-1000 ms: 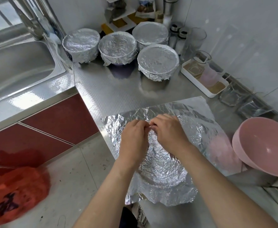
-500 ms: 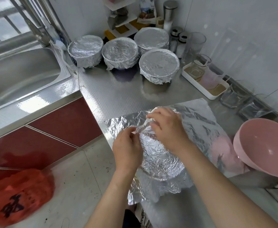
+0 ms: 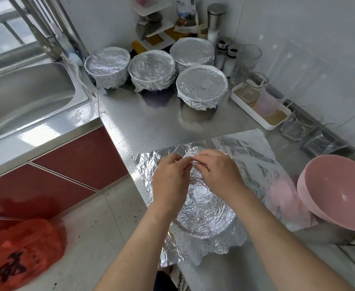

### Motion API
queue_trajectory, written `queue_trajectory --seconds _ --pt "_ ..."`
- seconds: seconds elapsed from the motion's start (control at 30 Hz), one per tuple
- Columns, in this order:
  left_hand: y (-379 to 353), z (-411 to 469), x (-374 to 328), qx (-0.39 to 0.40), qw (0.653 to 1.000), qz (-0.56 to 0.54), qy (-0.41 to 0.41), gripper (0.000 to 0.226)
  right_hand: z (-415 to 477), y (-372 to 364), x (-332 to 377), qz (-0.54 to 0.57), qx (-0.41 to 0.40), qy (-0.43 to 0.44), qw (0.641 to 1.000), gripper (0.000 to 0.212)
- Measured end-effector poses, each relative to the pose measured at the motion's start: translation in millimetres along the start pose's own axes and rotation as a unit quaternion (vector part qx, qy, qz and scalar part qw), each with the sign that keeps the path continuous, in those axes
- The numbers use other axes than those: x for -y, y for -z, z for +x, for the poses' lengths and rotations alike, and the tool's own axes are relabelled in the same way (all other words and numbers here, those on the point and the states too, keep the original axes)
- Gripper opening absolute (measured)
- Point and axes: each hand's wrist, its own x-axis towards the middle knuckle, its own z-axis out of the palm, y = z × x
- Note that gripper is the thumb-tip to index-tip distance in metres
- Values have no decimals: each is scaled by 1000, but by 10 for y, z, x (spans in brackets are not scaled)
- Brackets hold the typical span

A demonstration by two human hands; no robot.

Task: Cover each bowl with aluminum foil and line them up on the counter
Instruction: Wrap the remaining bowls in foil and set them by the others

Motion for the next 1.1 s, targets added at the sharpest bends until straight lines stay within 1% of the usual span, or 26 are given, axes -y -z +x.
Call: queue_trajectory --seconds 0.1,0.2,0.37,0.47,0.6,0.73,0.83,0.9,0.97,1.03,1.1 --pt "-6 23 18 7 1000 -2 -8 10 25 -14 20 0 21 -19 1000 17" --pt "-8 57 10 21 1000 -8 8 11 72 -25 29 -3 42 -42 998 11" --pt "-21 80 10 29 999 -4 14 9 128 -17 38 17 55 -76 995 3" --pt "-6 53 19 25 1000 -4 17 6 141 13 48 17 70 -73 995 1" --pt "60 0 -14 9 1000 -11 20 5 151 96 102 15 90 -48 995 2" --pt "171 -65 -29 -8 995 -48 87 5 202 141 207 29 95 -8 995 4" --pt "225 -145 -34 -20 989 -39 138 6 232 130 291 28 103 33 994 9" --pt "239 -196 -38 -33 983 -29 177 7 207 119 303 14 79 49 996 16" --pt "243 -260 -31 -40 974 -28 219 10 161 128 266 -9 32 37 999 21" --pt "243 -322 -13 -40 968 -27 246 13 120 145 208 -36 -9 11 999 21" --pt "241 -381 -18 -35 964 -35 260 16 97 148 165 -48 -16 -4 999 18"
